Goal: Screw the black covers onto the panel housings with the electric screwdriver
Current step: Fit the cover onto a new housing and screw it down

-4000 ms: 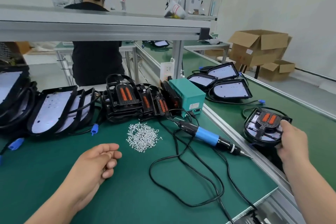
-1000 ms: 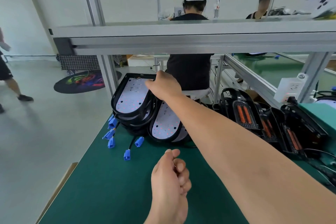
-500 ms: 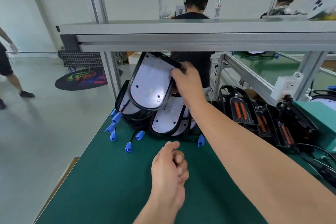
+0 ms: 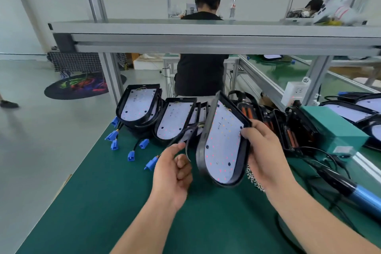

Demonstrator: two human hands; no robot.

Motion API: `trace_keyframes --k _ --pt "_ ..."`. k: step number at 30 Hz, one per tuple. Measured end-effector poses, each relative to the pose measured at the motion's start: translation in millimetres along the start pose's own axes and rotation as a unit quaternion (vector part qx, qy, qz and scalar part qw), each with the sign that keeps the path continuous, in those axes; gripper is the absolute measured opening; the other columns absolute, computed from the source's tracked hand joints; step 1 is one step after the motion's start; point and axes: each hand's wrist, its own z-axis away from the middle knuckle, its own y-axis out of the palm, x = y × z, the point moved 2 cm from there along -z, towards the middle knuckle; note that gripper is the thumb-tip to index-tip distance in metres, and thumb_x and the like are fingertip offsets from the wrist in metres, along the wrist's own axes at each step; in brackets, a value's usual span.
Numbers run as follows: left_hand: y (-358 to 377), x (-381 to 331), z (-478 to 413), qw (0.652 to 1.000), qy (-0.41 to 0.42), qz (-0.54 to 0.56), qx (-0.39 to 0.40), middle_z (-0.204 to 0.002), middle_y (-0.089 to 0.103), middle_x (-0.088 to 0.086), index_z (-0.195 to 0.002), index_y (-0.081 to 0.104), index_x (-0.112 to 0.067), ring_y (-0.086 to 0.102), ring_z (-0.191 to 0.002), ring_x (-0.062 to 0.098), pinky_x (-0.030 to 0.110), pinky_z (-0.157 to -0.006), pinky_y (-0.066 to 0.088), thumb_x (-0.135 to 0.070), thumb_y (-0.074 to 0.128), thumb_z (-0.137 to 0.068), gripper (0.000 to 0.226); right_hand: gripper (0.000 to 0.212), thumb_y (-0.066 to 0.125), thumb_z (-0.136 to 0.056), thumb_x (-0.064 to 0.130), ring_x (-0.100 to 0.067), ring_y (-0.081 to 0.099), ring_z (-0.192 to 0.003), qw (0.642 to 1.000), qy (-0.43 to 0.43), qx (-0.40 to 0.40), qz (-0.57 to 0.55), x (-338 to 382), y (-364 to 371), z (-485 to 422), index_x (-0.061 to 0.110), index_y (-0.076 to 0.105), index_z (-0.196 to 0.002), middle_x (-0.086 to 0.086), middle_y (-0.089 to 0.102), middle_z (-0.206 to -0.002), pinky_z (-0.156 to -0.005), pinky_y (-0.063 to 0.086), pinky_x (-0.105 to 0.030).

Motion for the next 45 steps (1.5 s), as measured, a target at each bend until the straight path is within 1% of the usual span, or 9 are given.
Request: trace_keyframes --k 8,13,18,21,24,30,35,39,45 --pt "17.0 -0.3 21.6 0.967 0.034 -0.220 0.125 -0.061 0.029 -0.004 -0.116 0.071 -0.007 0.017 -0.047 0.010 0.022 -0.042 0.012 -0.051 0.050 -0.104 0.051 0.026 0.059 -0.096 -0.001 -0.018 0.057 -0.067 0.996 0.069 -0.054 0.006 -22.9 -54.4 86.5 0.021 0.068 -0.086 -0.005 0.064 -0.080 -0.054 0.049 -0.030" --pt "15.6 -7.0 38.6 0.868 0.040 -0.418 0.264 -0.068 0.045 -0.007 -0.100 0.076 -0.012 0.035 -0.059 0.012 0.028 -0.058 0.027 -0.079 0.056 -0.081 0.073 0.016 0.073 -0.094 0.003 -0.025 0.069 -0.071 0.984 0.141 -0.107 -0.014 -29.0 -64.2 120.4 0.002 0.063 -0.107 -0.016 0.073 -0.090 -0.056 0.063 -0.038" --pt "8.9 -14.2 39.1 0.773 0.076 -0.545 0.315 -0.073 0.037 -0.002 -0.070 0.049 -0.013 0.035 -0.070 0.015 0.033 -0.067 0.026 -0.058 0.070 -0.089 0.053 0.019 0.071 -0.098 0.004 -0.036 0.075 -0.068 0.977 0.197 -0.086 0.007 -24.1 -70.8 140.5 -0.003 0.062 -0.113 -0.020 0.073 -0.085 -0.053 0.062 -0.038" --pt "4.7 -10.8 35.1 0.719 0.081 -0.620 0.304 -0.074 0.025 0.007 -0.071 0.034 -0.013 0.025 -0.069 0.022 0.035 -0.064 0.020 -0.053 0.066 -0.093 0.056 0.019 0.072 -0.100 0.020 -0.044 0.074 -0.065 0.973 0.196 -0.009 0.117 -11.5 -85.4 144.0 0.008 0.063 -0.112 -0.016 0.067 -0.074 -0.046 0.055 -0.034" --pt "4.9 -4.8 36.4 0.695 0.076 -0.643 0.312 -0.073 0.025 0.008 -0.070 0.031 -0.015 0.024 -0.068 0.023 0.036 -0.063 0.020 -0.053 0.065 -0.094 0.057 0.024 0.066 -0.094 0.059 -0.016 0.064 -0.052 0.923 0.067 0.037 0.377 14.3 -99.5 127.5 0.036 0.067 -0.099 0.002 0.059 -0.061 -0.049 0.046 -0.028" --pt "9.8 8.0 38.1 0.697 0.059 -0.635 0.327 -0.069 0.028 0.001 -0.062 0.045 -0.021 0.028 -0.065 0.017 0.035 -0.063 0.022 -0.059 0.071 -0.089 0.054 0.029 0.060 -0.096 0.063 0.005 0.061 -0.085 0.866 -0.113 -0.071 0.481 53.2 -76.8 22.0 0.037 0.065 -0.109 0.020 0.066 -0.090 -0.075 0.044 -0.028" --pt "10.5 12.3 38.8 0.736 0.065 -0.592 0.320 -0.064 0.043 -0.008 -0.073 0.073 -0.030 0.036 -0.063 0.011 0.027 -0.060 0.032 -0.057 0.077 -0.086 0.030 0.069 0.059 -0.091 0.072 -0.031 0.058 -0.113 0.812 -0.109 -0.044 0.571 43.5 -20.0 -66.2 0.012 0.059 -0.127 -0.010 0.060 -0.121 -0.092 0.050 -0.046" --pt "9.7 11.0 37.9 0.747 0.068 -0.582 0.314 -0.066 0.051 -0.007 -0.083 0.079 -0.027 0.042 -0.064 0.010 0.024 -0.063 0.037 -0.052 0.074 -0.085 0.026 0.115 0.059 -0.087 0.083 -0.047 0.031 -0.152 0.798 -0.024 -0.046 0.601 20.1 2.8 -95.6 0.003 0.025 -0.162 -0.029 0.022 -0.167 -0.117 0.038 -0.061" --pt "10.9 8.8 41.8 0.745 0.061 -0.569 0.342 -0.067 0.042 -0.007 -0.067 0.067 -0.028 0.036 -0.067 0.015 0.028 -0.064 0.031 -0.038 0.067 -0.093 0.028 0.094 0.070 -0.088 0.061 -0.047 0.038 -0.143 0.812 -0.027 -0.056 0.581 4.3 -1.5 -104.9 0.006 0.033 -0.155 -0.025 0.033 -0.157 -0.112 0.042 -0.058"
